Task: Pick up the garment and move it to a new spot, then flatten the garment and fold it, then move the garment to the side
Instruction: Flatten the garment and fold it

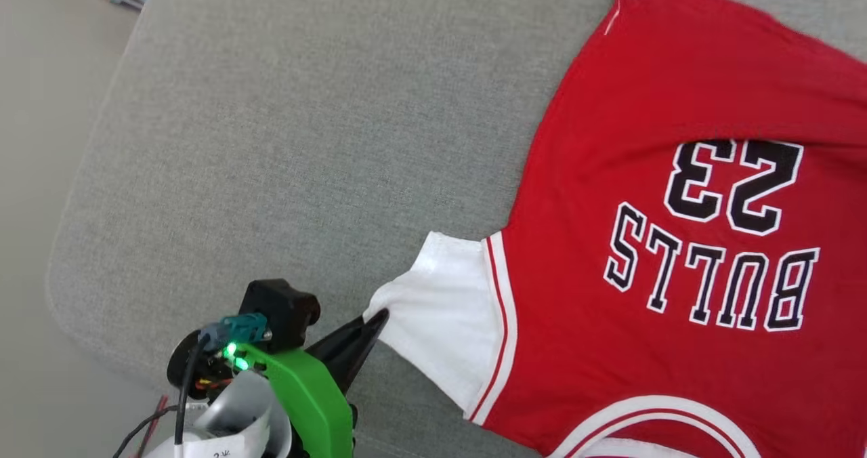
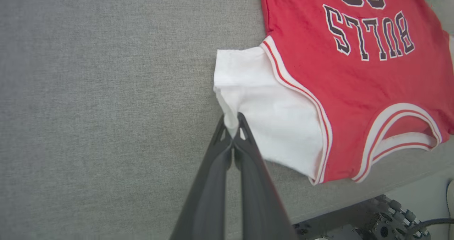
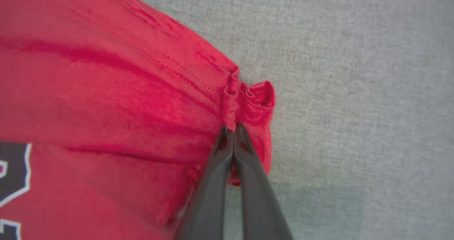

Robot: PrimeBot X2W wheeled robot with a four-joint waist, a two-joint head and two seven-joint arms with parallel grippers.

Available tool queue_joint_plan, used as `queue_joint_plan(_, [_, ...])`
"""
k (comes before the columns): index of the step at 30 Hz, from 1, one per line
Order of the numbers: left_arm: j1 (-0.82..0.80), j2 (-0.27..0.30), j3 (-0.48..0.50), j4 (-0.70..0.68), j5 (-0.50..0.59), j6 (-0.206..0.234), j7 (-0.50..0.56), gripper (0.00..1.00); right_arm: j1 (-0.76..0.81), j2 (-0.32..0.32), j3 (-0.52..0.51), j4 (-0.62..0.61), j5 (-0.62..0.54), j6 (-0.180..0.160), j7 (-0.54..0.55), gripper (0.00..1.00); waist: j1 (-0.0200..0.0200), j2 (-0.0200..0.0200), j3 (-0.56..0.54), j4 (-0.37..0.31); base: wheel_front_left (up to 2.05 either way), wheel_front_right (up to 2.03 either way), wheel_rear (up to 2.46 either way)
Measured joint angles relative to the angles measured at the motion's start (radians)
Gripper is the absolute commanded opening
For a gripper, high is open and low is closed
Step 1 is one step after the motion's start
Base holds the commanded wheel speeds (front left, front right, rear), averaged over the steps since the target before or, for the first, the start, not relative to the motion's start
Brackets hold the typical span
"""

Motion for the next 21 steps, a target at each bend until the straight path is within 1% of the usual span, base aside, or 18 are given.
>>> queue_joint_plan(3, [0.023, 0.016, 0.004, 0.016, 0.003, 0.017, -0.004, 0.0, 0.078, 0.03, -0.02, -0.017, 0.014, 0.0, -0.002, 0.0, 0.0, 0.0, -0.049, -0.025, 0.0, 0.0, 0.0])
queue_joint_plan(11, [0.078, 0.012, 0.03, 0.036, 0.001, 0.064, -0.048, 0.0, 0.288, 0.093, -0.061, -0.098, 0.07, 0.0, -0.007, 0.0, 0.0, 0.0, -0.167, -0.106, 0.0, 0.0, 0.0])
queue_joint_plan(17, [0.109, -0.007, 0.047, 0.06, -0.009, 0.09, -0.085, 0.0, 0.44, 0.121, -0.119, -0.214, 0.118, 0.0, -0.022, 0.0, 0.0, 0.0, -0.241, -0.172, 0.0, 0.0, 0.0])
queue_joint_plan(21, [0.119, -0.017, 0.057, 0.076, -0.01, 0.096, -0.107, 0.0, 0.539, 0.145, -0.161, -0.286, 0.125, 0.0, -0.011, 0.0, 0.0, 0.0, -0.279, -0.211, 0.0, 0.0, 0.0])
